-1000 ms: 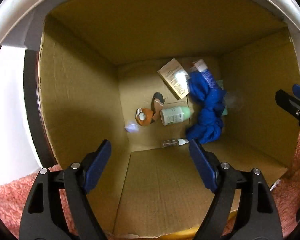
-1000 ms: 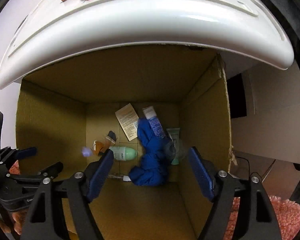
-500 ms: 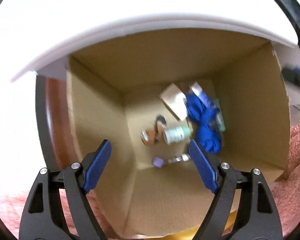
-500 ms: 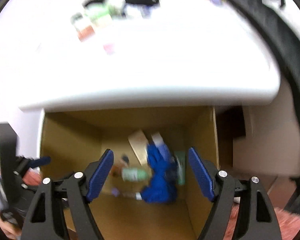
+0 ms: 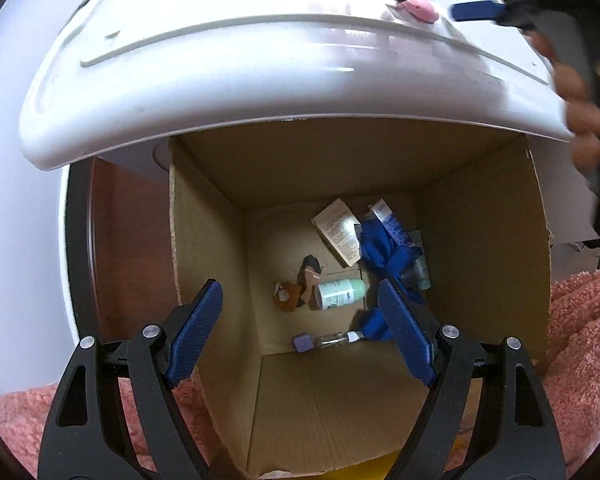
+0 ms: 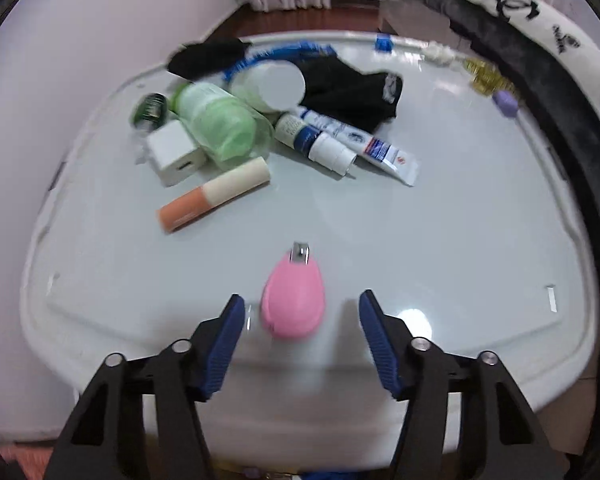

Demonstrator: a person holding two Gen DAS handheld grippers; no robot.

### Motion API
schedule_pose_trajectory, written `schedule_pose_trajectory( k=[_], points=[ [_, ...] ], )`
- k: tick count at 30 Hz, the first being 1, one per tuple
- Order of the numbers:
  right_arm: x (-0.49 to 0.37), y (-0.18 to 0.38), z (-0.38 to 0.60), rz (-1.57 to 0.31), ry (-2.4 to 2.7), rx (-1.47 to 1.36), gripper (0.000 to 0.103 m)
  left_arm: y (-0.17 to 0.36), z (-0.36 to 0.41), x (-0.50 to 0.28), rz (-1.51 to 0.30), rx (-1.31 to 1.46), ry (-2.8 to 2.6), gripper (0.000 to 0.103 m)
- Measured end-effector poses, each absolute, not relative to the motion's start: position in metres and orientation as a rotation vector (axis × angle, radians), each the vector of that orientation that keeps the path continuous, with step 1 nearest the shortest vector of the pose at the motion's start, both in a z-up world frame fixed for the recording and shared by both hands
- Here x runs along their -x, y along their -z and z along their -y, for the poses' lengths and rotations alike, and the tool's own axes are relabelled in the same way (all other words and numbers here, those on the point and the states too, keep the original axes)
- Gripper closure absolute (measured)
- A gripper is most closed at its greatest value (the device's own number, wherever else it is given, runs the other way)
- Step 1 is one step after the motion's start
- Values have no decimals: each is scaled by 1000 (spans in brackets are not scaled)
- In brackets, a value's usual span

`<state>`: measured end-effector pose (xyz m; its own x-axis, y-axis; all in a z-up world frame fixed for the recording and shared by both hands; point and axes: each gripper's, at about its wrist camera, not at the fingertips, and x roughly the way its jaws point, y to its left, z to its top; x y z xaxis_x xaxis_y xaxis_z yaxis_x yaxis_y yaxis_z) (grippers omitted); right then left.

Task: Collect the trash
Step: 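Grasp the pink compact with the right tool while the left tool grasps the orange lipstick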

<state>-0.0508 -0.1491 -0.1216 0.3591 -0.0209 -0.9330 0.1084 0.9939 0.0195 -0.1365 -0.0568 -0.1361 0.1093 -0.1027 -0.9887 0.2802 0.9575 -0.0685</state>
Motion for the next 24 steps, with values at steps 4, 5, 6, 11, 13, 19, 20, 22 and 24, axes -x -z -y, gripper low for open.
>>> schedule_pose_trajectory(
  k=[4, 5, 6, 11, 13, 19, 20, 22, 24],
  points=[
    [48, 123, 145, -1181, 87, -24, 69, 136, 54, 135, -1443, -123, 303, 25],
    [49, 123, 147, -1181, 82, -32, 69, 137, 54, 135, -1441, -121, 303, 25],
    [52, 122, 151, -1179, 86, -41, 69, 136, 54, 134, -1438, -120, 304, 25],
    [77, 101, 172, -1128, 56, -86, 69, 129, 52, 133, -1398, -122, 304, 25],
    [90, 88, 181, -1100, 40, -100, 69, 123, 50, 130, -1376, -134, 291, 25],
    [147, 25, 212, -946, -27, -111, 69, 76, 57, 78, -1225, -274, 307, 25],
    [152, 20, 215, -931, -33, -123, 69, 71, 62, 64, -1204, -303, 325, 25],
    [160, 12, 224, -896, -45, -157, 69, 67, 74, 30, -1163, -354, 353, 25],
    [163, 11, 232, -882, -61, -210, 69, 70, 91, -2, -1151, -381, 391, 25]
  ],
)
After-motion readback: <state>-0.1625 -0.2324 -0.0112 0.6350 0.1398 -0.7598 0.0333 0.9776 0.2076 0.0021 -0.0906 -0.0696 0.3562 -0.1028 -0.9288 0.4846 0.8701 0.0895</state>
